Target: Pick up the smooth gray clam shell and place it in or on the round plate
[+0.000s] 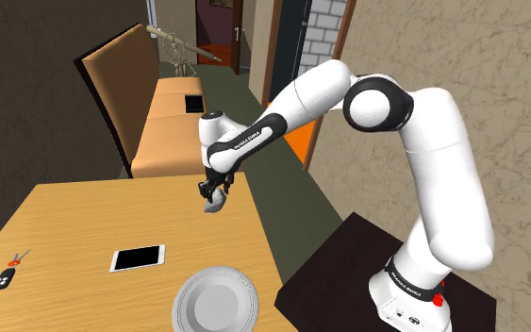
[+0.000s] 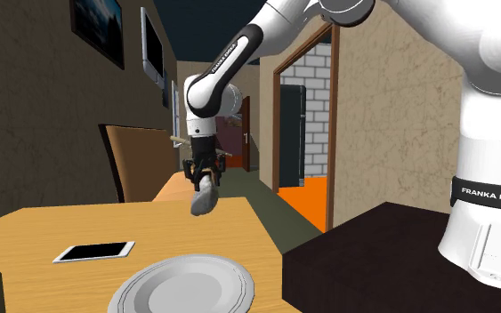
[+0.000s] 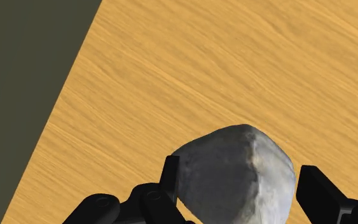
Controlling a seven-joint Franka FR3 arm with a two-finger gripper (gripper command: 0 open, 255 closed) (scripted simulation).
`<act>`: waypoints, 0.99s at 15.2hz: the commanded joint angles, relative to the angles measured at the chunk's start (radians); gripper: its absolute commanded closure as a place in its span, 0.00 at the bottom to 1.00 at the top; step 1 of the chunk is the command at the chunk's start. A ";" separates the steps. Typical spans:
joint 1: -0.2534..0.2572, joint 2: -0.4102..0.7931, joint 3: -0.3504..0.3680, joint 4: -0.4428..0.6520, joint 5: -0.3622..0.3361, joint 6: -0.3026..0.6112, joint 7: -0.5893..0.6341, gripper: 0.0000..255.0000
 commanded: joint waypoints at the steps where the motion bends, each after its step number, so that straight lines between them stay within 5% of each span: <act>1: -0.002 -0.020 0.003 -0.004 0.003 -0.016 -0.003 1.00; 15: 0.185 -0.231 0.071 -0.333 -0.007 0.080 0.283 1.00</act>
